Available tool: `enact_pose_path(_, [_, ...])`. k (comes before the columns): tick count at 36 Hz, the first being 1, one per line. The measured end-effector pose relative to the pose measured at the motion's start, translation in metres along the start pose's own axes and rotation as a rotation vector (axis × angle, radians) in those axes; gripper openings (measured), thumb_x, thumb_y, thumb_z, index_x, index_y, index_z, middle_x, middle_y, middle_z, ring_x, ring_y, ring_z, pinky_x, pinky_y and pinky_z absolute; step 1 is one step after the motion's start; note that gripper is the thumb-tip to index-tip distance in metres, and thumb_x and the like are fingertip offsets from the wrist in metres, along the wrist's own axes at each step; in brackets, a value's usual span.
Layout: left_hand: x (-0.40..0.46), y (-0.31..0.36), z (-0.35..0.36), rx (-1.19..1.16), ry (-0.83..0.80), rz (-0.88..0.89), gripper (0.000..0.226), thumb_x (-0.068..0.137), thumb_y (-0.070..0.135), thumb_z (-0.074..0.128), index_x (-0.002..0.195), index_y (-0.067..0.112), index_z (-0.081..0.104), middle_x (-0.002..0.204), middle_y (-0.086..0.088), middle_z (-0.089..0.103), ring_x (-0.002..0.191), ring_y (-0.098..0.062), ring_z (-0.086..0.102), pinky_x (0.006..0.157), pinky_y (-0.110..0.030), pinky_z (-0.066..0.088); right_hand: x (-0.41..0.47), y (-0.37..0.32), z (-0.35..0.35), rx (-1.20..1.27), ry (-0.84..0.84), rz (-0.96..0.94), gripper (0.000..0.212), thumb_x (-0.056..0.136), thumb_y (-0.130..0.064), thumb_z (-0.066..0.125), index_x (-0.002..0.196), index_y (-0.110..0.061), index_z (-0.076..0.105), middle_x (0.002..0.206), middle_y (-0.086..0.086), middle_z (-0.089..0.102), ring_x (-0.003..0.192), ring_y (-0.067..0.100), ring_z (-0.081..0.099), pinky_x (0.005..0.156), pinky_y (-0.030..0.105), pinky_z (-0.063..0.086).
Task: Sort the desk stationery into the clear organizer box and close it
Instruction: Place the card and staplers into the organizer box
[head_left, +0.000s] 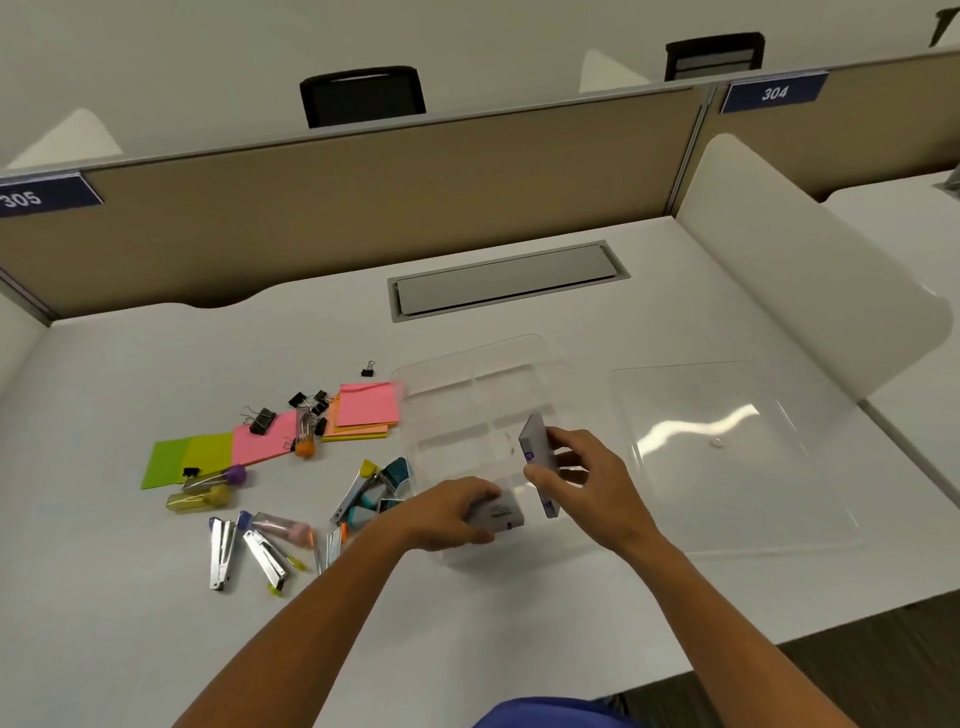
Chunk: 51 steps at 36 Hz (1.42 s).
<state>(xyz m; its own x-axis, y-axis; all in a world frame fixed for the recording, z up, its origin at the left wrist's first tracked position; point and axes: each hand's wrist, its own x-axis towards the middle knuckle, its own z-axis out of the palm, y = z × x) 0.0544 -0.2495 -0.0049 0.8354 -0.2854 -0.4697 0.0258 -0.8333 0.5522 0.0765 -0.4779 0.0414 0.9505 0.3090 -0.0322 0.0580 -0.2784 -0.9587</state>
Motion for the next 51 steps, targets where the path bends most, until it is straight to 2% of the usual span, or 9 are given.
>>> enact_pose_path(10, [-0.012,0.002,-0.002,0.015,0.046,0.024,0.06,0.086,0.034,0.069,0.139,0.025,0.041,0.135,0.002,0.051,0.113,-0.01,0.05,0.094,-0.02,0.042,-0.016,0.014,0.013,-0.033,-0.063,0.147,0.057,0.071,-0.068,0.065,0.121,-0.043,0.056,0.119,-0.022,0.06,0.098,-0.001,0.064,0.066,0.008,0.051])
enact_pose_path(20, [-0.017,0.008,0.006,0.198,0.121,0.0,0.058,0.084,0.04,0.07,0.134,0.025,0.044,0.131,0.001,0.053,0.114,-0.016,0.05,0.099,-0.032,0.045,-0.021,0.018,0.014,-0.086,-0.067,0.197,0.069,0.068,-0.074,0.062,0.127,-0.038,0.055,0.118,-0.022,0.06,0.1,0.002,0.063,0.062,0.011,0.051])
enact_pose_path(27, [-0.021,0.005,0.01,0.274,0.136,-0.065,0.056,0.086,0.017,0.069,0.137,0.023,0.045,0.136,-0.003,0.052,0.12,-0.023,0.051,0.101,-0.035,0.045,-0.024,0.017,0.014,-0.116,-0.09,0.191,0.06,0.077,-0.061,0.067,0.13,-0.036,0.054,0.122,-0.018,0.06,0.102,0.005,0.062,0.066,0.014,0.049])
enact_pose_path(30, [-0.031,0.005,0.004,0.161,0.278,-0.08,0.053,0.089,0.014,0.066,0.137,0.024,0.048,0.139,-0.002,0.052,0.125,-0.022,0.05,0.106,-0.038,0.046,-0.023,0.013,0.014,-0.119,-0.102,0.16,0.065,0.076,-0.06,0.069,0.133,-0.033,0.054,0.123,-0.018,0.058,0.105,0.004,0.061,0.068,0.014,0.051])
enact_pose_path(33, [-0.05,0.002,-0.001,-0.048,0.532,-0.072,0.039,0.094,0.012,0.058,0.132,0.023,0.055,0.135,0.002,0.055,0.124,-0.015,0.049,0.107,-0.033,0.043,-0.018,0.007,0.02,-0.129,-0.133,0.113,0.064,0.081,-0.051,0.074,0.136,-0.03,0.051,0.127,-0.014,0.055,0.109,0.007,0.059,0.07,0.012,0.053])
enact_pose_path(38, [-0.085,-0.015,0.005,-0.293,0.904,-0.117,0.025,0.092,0.007,0.061,0.116,0.014,0.066,0.115,0.0,0.067,0.104,-0.012,0.06,0.09,-0.023,0.05,-0.008,-0.007,0.039,-0.243,-0.205,-0.006,0.07,0.08,-0.05,0.075,0.141,-0.029,0.047,0.128,-0.013,0.052,0.109,0.007,0.056,0.074,0.009,0.05])
enact_pose_path(42, [-0.111,-0.031,0.02,-0.468,0.996,-0.19,0.023,0.091,0.009,0.064,0.105,0.028,0.063,0.101,0.01,0.065,0.091,-0.002,0.061,0.07,-0.005,0.045,0.002,-0.017,0.062,-0.395,-0.255,-0.1,0.073,0.08,-0.053,0.074,0.142,-0.027,0.045,0.129,-0.01,0.05,0.112,0.007,0.05,0.083,0.014,0.046])
enact_pose_path(48, [-0.136,-0.046,0.041,-0.537,1.043,-0.288,0.021,0.091,0.013,0.065,0.101,0.032,0.064,0.1,0.008,0.065,0.092,-0.001,0.061,0.072,-0.011,0.044,0.012,-0.023,0.1,-0.702,-0.357,-0.159,0.074,0.083,-0.05,0.071,0.145,-0.025,0.039,0.138,-0.001,0.047,0.119,0.016,0.047,0.094,0.031,0.049])
enact_pose_path(51, [-0.143,-0.051,0.046,-0.577,1.074,-0.321,0.02,0.09,0.011,0.065,0.104,0.024,0.068,0.102,0.005,0.065,0.092,-0.006,0.061,0.079,-0.03,0.056,0.014,-0.022,0.114,-0.877,-0.395,-0.145,0.073,0.081,-0.053,0.072,0.141,-0.023,0.042,0.134,0.002,0.049,0.115,0.02,0.05,0.091,0.034,0.05])
